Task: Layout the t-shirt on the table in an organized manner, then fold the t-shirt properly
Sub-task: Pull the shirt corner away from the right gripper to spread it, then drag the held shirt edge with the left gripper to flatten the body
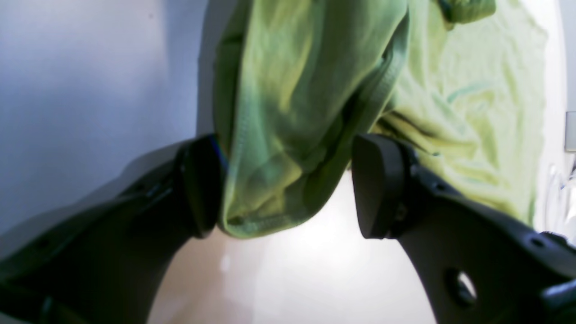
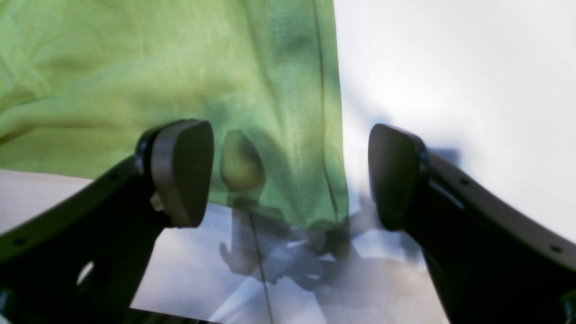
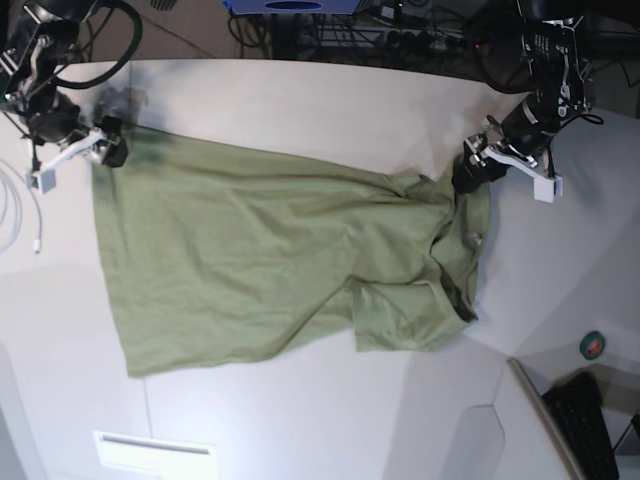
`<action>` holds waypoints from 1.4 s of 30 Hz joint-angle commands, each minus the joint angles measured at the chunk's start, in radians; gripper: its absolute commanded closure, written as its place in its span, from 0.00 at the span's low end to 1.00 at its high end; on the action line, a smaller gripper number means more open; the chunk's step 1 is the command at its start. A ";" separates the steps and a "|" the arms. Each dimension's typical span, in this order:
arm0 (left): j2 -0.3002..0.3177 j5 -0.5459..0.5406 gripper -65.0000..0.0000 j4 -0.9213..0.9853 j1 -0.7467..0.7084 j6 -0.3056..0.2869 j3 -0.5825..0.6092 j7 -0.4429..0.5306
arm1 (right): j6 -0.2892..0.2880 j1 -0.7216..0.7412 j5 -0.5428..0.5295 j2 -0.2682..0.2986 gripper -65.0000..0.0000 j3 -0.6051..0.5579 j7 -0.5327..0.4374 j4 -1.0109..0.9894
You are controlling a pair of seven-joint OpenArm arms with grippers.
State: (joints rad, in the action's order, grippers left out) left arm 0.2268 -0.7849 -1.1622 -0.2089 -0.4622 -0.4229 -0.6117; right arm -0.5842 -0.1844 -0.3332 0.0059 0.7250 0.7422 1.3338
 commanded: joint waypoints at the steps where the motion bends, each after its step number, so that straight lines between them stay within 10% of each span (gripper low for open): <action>1: 0.010 0.014 0.34 0.014 0.009 0.009 0.000 -0.012 | -0.001 -0.005 0.001 0.006 0.23 -0.002 0.007 0.008; 14: -0.019 0.014 0.46 0.052 0.013 0.009 0.003 -0.018 | -0.001 -0.036 -0.001 0.004 0.25 -0.127 0.004 0.008; 17: -0.002 0.014 0.95 0.031 0.009 0.009 0.048 -0.020 | -0.001 -0.036 -0.002 0.004 0.53 -0.127 0.004 0.008; 20: 0.009 0.014 1.00 -0.026 0.006 0.009 0.078 -0.020 | -0.001 -0.033 -0.002 0.007 1.00 -0.127 0.006 0.009; 28: 0.021 0.012 1.00 -0.388 0.004 0.124 0.095 -0.182 | -0.001 -0.066 -0.001 0.039 1.00 -0.126 0.069 0.197; 42: 0.064 0.009 1.00 -0.758 -0.060 0.128 0.019 -0.299 | -0.076 -0.284 -0.002 0.033 1.00 -0.071 0.081 0.632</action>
State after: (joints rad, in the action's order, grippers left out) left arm 0.2779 -0.7567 -1.9041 -0.2783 -0.3355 -0.3988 -0.9329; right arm -0.6659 -0.4747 -0.3355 0.0246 0.6453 0.8417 1.9514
